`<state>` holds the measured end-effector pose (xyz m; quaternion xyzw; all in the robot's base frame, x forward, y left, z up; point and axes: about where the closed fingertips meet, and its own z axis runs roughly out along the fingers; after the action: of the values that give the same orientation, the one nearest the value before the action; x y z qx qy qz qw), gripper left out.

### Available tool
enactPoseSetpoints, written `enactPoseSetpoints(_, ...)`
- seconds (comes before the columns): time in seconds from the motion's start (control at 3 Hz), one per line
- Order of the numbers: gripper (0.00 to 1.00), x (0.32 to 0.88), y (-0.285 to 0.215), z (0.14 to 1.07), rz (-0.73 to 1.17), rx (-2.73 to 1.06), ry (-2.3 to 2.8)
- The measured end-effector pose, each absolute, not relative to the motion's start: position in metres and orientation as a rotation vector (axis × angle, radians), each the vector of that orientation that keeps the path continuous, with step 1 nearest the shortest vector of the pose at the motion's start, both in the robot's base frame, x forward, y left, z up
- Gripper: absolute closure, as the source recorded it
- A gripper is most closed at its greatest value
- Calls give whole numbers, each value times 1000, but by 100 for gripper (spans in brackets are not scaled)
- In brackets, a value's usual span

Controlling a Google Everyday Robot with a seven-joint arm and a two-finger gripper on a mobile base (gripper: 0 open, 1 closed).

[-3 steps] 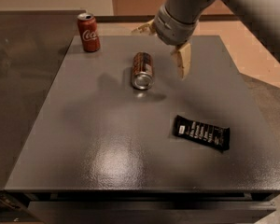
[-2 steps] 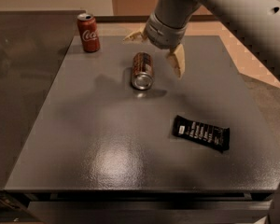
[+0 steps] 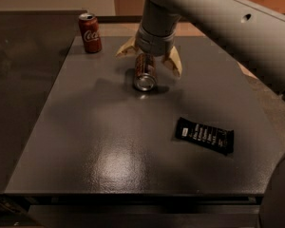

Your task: Pick orange can

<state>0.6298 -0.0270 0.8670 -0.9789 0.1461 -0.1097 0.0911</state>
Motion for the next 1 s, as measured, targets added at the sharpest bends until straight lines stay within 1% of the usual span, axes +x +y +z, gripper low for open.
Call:
enactPoseSetpoints(0.33,18,629,-25,854,-342,-2992,339)
enactPoseSetpoints(1.0,64,634,-28,840,-334,-3086,270)
